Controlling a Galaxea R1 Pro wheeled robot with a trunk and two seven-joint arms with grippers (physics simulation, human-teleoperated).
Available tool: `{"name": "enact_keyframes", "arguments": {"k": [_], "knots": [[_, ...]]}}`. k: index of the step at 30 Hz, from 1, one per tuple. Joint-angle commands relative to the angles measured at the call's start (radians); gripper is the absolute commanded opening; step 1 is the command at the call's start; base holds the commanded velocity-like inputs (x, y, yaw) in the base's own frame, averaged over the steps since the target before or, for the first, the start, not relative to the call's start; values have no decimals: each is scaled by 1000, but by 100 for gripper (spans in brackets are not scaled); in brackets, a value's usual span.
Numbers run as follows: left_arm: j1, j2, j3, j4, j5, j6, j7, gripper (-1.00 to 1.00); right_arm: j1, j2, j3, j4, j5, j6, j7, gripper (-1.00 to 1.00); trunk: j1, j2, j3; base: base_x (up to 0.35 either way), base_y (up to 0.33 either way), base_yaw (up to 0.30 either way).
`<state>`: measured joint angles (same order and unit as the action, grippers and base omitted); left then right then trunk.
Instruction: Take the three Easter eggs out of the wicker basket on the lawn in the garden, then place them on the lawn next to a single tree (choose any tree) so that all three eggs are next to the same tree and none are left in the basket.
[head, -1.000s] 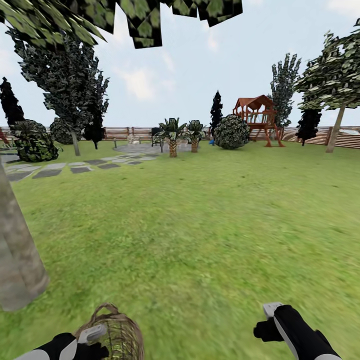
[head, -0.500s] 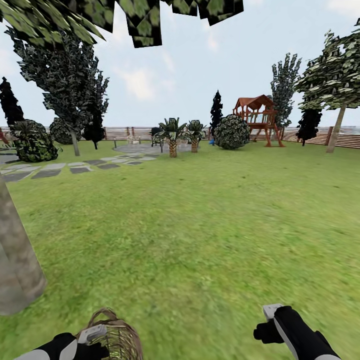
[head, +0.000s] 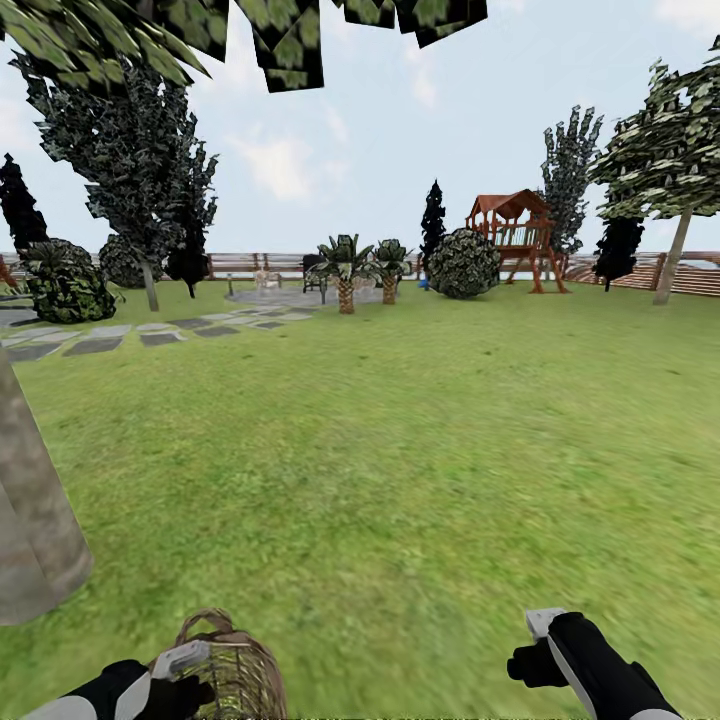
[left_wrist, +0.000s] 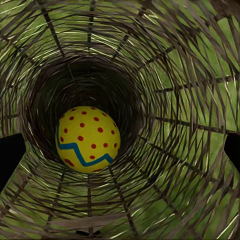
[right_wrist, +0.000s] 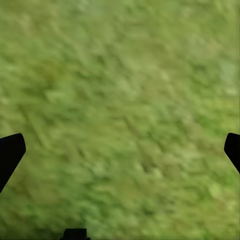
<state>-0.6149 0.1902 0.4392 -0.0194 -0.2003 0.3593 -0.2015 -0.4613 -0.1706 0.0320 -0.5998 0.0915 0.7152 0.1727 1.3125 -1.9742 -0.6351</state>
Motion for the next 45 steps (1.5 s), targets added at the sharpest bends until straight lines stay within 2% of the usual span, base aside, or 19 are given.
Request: {"name": "enact_keyframes", "arguments": {"k": [1, 45], "knots": [[0, 2, 10, -3, -10, 6, -6, 100, 0, -1, 3, -2, 10, 4, 7, 100, 4, -8, -4, 0, 0, 0], [0, 3, 15, -15, -9, 7, -16, 100, 0, 0, 3, 0, 10, 4, 7, 100, 172, -316, -142, 0, 0, 0]]}}
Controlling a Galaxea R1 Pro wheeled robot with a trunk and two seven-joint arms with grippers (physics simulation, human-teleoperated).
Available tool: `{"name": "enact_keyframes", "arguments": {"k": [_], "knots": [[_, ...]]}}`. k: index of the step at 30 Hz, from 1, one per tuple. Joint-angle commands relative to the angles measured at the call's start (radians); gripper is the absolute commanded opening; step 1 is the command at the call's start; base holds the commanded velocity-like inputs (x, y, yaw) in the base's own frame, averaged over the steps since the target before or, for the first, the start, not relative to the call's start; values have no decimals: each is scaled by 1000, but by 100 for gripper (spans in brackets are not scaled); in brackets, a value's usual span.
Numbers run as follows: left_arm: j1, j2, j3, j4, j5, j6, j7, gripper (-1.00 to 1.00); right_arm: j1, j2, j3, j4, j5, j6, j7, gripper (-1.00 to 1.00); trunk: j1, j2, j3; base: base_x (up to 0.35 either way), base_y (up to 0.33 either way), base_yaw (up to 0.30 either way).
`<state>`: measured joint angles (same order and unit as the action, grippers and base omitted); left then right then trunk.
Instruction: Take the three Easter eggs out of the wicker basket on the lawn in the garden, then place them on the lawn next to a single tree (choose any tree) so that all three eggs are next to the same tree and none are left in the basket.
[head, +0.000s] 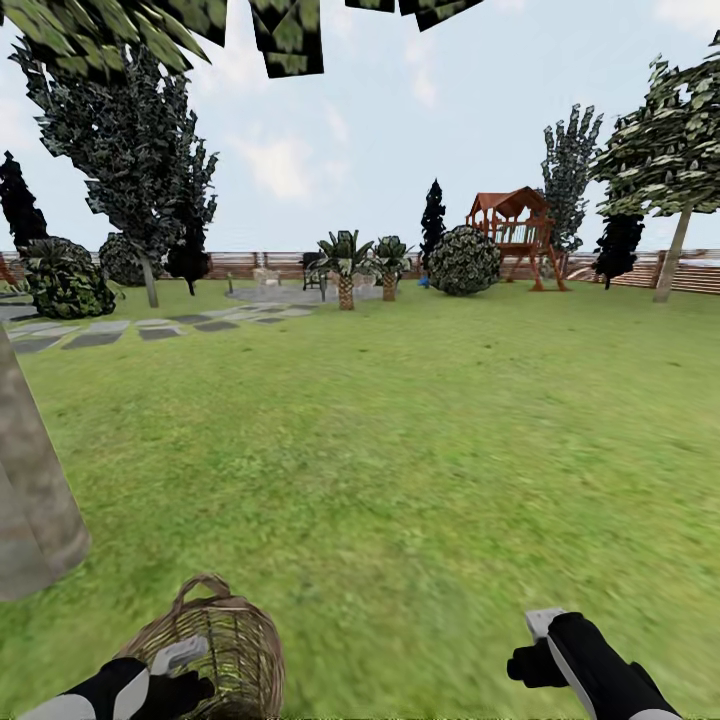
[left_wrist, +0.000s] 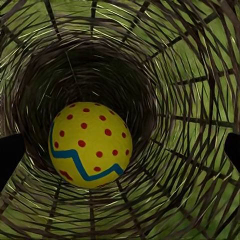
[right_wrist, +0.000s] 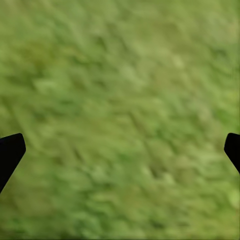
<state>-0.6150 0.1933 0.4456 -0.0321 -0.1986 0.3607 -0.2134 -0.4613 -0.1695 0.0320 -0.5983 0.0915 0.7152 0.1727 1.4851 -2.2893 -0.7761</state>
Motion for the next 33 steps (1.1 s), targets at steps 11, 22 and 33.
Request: {"name": "enact_keyframes", "arguments": {"k": [11, 22, 33], "knots": [[0, -3, 2, -300, -15, 186, -114, 100, 0, -1, 4, -2, 10, 4, 7, 100, 42, -78, -36, 0, 0, 0], [0, -1, -4, -391, -21, 259, -143, 100, 0, -2, 3, -2, 10, 3, 7, 100, 84, -155, -70, 0, 0, 0], [0, -6, -3, -373, -23, 262, -141, 100, -1, -55, -5, -263, 7, 84, 21, 100, 116, -211, -107, 0, 0, 0]]}}
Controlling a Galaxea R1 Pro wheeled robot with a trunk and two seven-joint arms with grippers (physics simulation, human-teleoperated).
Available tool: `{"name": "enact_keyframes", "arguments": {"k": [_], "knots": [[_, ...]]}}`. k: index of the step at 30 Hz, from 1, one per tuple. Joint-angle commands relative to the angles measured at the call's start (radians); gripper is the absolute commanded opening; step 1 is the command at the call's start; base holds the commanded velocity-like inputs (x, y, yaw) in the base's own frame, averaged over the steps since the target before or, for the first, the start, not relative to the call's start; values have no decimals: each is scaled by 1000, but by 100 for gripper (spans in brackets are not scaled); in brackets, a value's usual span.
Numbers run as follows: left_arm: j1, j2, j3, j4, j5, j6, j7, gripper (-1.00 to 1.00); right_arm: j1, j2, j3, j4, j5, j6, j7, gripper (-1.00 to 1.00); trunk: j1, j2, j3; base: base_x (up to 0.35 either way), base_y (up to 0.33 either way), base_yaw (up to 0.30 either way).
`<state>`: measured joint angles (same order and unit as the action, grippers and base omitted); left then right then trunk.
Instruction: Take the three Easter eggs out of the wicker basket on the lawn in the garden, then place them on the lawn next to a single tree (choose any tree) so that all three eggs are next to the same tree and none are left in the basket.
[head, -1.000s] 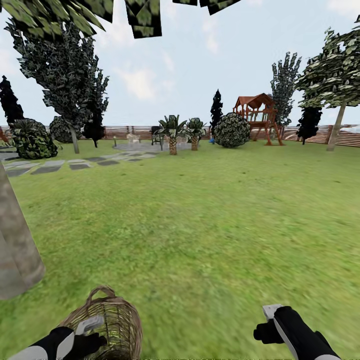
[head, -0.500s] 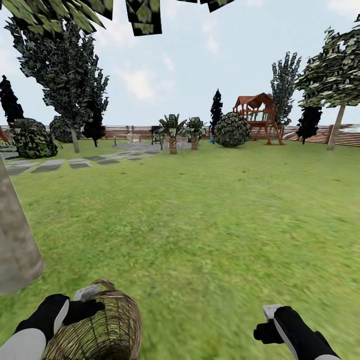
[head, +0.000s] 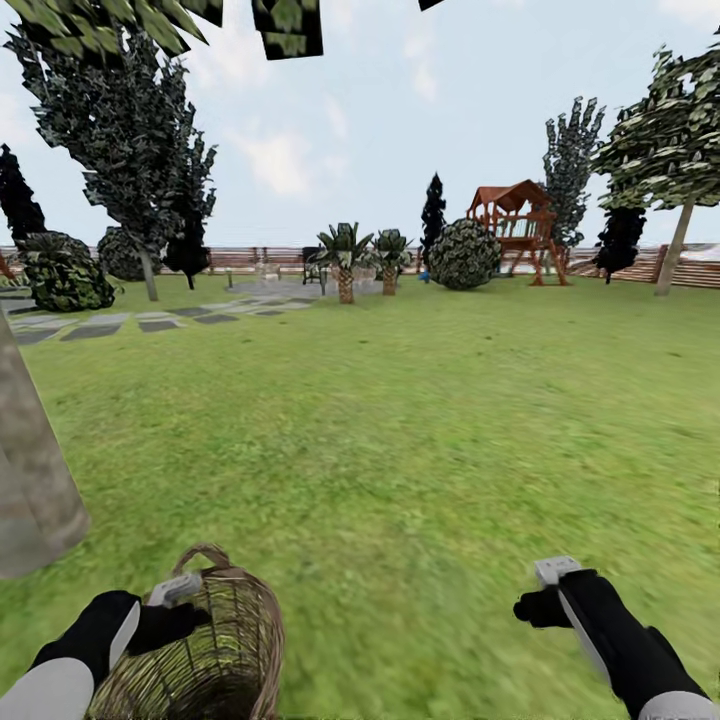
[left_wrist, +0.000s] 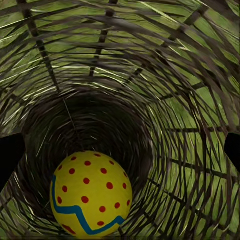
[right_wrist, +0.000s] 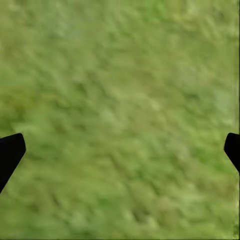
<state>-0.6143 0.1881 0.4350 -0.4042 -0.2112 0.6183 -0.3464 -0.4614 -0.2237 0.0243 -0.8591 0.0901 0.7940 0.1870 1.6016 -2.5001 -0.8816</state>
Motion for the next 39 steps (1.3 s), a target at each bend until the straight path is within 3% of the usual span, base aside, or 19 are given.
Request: {"name": "enact_keyframes", "arguments": {"k": [1, 9, 18, 24, 28, 39], "knots": [[-1, -1, 8, 0, -10, 4, -8, 100, 0, -13, 4, -14, 7, 13, 9, 100, 0, -1, -5, 0, 0, 0], [-1, -4, 8, 15, -11, 3, -7, 100, 0, -25, 5, -17, 8, 44, 6, 100, 4, -3, -36, 0, 0, 0], [-1, -5, 8, 24, -11, 1, -3, 100, 0, -36, -7, -28, 6, 29, 1, 100, 8, -5, -71, 0, 0, 0], [-1, -4, 9, 28, -10, 1, -3, 100, 0, -57, -8, -54, -2, 35, 0, 100, 11, -6, -94, 0, 0, 0], [-1, -3, 12, 28, -6, -2, -3, 100, 0, -57, -6, -48, -1, 37, 0, 100, 11, -6, -98, 0, 0, 0], [-1, -4, 16, 28, -4, -3, 1, 100, 0, -48, -2, -44, 5, 37, 0, 100, 16, -9, -140, 0, 0, 0]]}}
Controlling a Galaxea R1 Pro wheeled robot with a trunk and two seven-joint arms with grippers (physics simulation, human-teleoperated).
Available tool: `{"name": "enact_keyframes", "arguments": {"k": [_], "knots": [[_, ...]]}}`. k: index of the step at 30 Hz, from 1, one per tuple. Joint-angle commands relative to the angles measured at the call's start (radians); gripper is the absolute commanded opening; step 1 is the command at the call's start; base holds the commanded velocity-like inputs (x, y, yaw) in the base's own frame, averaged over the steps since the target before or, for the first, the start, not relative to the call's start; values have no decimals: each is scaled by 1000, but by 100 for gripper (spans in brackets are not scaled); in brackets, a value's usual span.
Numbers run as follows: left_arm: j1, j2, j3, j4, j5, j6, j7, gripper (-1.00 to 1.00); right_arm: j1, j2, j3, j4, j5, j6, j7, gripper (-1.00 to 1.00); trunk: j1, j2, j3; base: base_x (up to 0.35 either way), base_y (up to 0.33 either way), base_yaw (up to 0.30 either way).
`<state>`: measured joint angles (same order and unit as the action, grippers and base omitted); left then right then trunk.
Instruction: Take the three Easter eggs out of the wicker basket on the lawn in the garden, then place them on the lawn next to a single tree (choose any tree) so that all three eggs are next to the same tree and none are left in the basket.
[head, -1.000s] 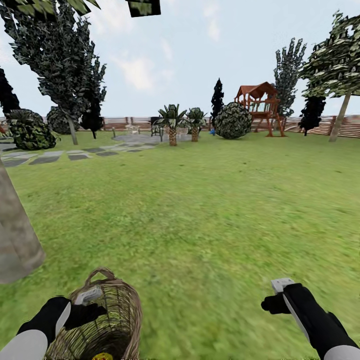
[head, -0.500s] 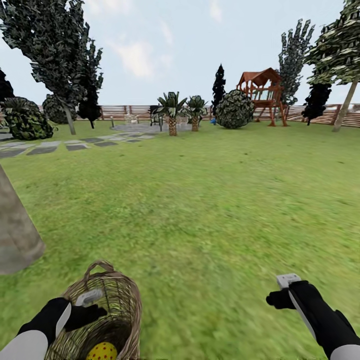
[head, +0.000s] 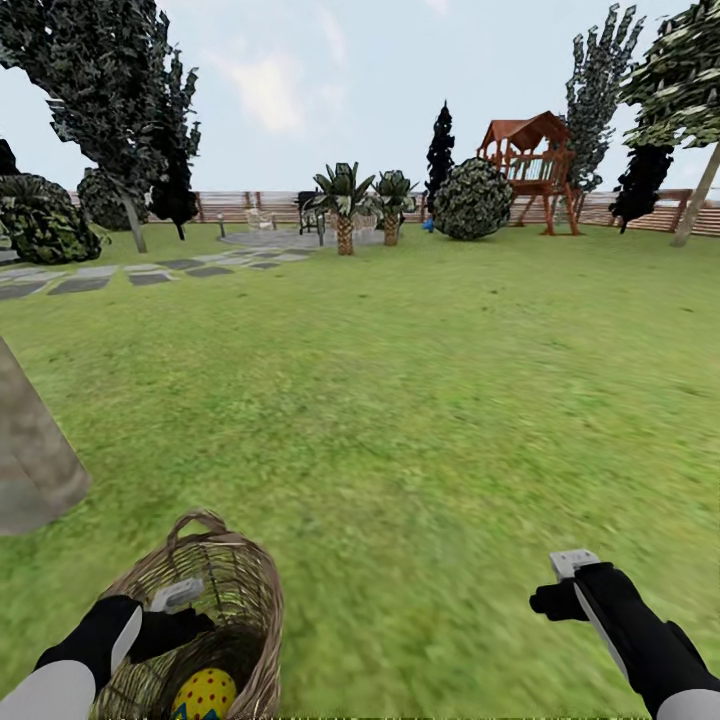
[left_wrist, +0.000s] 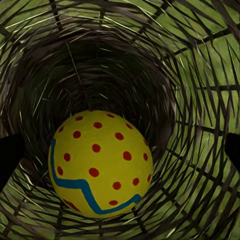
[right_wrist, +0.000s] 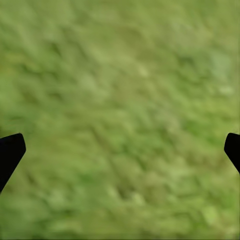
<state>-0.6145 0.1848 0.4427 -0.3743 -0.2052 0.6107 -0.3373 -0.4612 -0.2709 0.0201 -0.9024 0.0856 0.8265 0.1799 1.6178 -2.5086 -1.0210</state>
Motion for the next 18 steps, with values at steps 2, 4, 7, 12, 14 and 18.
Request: {"name": "enact_keyframes", "arguments": {"k": [2, 4, 7, 12, 14, 18], "knots": [[-1, -1, 8, -1, -10, 1, -8, 100, 0, -1, 4, -1, 9, 4, 8, 100, 1, -1, -9, 0, 0, 0], [-1, -1, 8, -1, -10, -1, -8, 100, -1, -1, 3, -1, 9, 4, 10, 100, 2, -1, -17, 0, 0, 0], [-1, -1, 8, -1, -10, -2, -7, 100, -1, -1, 5, -1, 9, 3, 10, 100, 3, -2, -28, 0, 0, 0], [-1, -1, 9, -1, -10, -3, -6, 100, 0, -1, 7, -1, 6, 3, 15, 100, 5, -3, -48, 0, 0, 0], [-1, -2, 9, 0, -10, -3, -6, 100, 0, -1, 8, -1, 7, 3, 16, 100, 6, -4, -55, 0, 0, 0], [-1, -2, 8, 0, -11, -3, -6, 100, 0, -1, 8, -1, 7, 3, 16, 100, 8, -5, -71, 0, 0, 0]]}}
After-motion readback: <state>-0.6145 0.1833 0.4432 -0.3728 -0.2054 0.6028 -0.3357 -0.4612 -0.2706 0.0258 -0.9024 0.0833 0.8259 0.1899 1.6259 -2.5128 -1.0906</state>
